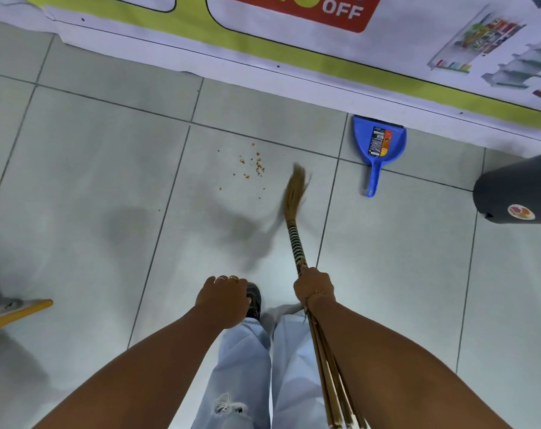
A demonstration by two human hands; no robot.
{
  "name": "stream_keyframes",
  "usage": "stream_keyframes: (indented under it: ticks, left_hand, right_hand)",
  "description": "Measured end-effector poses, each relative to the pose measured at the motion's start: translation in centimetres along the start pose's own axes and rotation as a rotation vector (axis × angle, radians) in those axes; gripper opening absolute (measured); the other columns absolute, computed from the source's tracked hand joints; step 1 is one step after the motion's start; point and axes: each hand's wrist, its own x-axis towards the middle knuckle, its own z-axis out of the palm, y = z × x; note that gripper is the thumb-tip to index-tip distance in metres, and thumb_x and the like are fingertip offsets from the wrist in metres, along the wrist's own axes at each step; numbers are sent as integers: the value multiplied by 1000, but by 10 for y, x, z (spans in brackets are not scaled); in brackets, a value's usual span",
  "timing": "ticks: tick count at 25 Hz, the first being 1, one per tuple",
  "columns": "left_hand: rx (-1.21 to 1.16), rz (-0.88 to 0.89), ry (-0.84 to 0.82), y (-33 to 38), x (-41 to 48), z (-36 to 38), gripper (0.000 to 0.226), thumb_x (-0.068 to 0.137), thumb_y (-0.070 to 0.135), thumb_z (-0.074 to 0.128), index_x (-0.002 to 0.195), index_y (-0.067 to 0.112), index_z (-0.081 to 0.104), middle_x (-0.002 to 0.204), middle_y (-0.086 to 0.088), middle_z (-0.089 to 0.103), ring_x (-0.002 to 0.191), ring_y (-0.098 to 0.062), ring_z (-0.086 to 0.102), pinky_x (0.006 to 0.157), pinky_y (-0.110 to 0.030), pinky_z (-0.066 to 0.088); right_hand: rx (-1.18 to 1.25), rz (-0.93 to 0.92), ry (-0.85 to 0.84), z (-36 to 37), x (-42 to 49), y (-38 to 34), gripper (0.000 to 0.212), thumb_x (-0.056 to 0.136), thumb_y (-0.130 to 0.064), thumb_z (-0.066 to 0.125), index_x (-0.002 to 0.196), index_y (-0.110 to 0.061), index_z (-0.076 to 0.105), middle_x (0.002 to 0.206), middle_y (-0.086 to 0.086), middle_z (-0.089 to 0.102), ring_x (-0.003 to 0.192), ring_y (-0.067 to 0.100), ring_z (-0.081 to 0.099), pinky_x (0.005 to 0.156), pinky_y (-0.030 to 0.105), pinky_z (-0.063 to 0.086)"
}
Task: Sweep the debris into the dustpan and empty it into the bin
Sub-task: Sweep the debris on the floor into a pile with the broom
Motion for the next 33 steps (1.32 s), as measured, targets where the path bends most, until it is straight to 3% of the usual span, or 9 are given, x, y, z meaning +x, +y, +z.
stream_keyframes:
  ticks: [5,9,11,15,18,20,24,30,33]
  left_hand:
    - [-13,-19,67,-9,-5,12,40,96,36,36,125,10,47,125,-7,59,116,-25,54,99,-35,38]
    - [-80,-51,371,-5,-12,6,32,77,29,67,100,6,68,97,-11,75,92,-28,70,81,-37,56]
    - [-164,-99,492,-2,-13,-3,41,67,25,80,100,3,70,97,-14,76,91,-31,72,78,-44,57]
    - [-241,-138,641,-10,-15,-9,43,83,25,66,117,0,61,116,-18,68,110,-35,63,92,-50,50]
    - [-249,-172,616,-25,-20,-3,47,88,33,41,118,1,59,117,-18,68,111,-34,63,93,-49,50]
    - [-238,-180,576,-37,-22,5,49,88,34,38,118,1,59,118,-19,67,112,-35,62,92,-48,50]
    - [-223,-239,512,-59,-27,29,47,84,26,63,122,-1,56,124,-23,62,114,-41,59,92,-52,51]
    - [-197,-247,501,-68,-29,33,51,90,29,56,132,3,48,138,-18,51,129,-35,47,105,-49,39]
    - [-184,-227,499,-65,-26,26,48,83,25,66,124,1,57,127,-20,61,119,-38,56,97,-52,45]
  right_hand:
    - [52,-55,32,6,-5,-25,38,98,-17,36,134,-11,48,126,13,60,115,30,58,87,32,46]
    - [136,-128,208,16,-26,-23,40,100,-20,31,140,-16,37,112,16,65,103,31,63,81,34,49]
    - [81,-218,281,22,-32,-21,43,101,-21,30,144,-18,32,108,16,66,98,31,64,80,35,50]
    - [-94,-400,241,36,-37,-26,47,100,-21,33,146,-23,29,108,17,64,94,34,65,80,39,52]
    - [-287,-556,80,54,-46,-37,48,99,-19,35,146,-25,28,115,20,62,95,36,65,83,42,55]
    - [-375,-591,-43,62,-51,-52,46,100,-17,33,145,-22,32,122,20,58,105,37,62,89,42,50]
    - [-268,-348,-128,80,-42,-81,37,99,-19,36,131,-12,52,123,13,62,112,31,60,91,37,47]
    - [56,-97,-115,56,-13,-104,35,96,-25,44,122,-5,58,117,14,65,104,30,66,88,35,56]
    - [100,-36,-95,42,-4,-97,34,96,-23,43,120,-4,59,115,15,66,102,32,67,70,34,54]
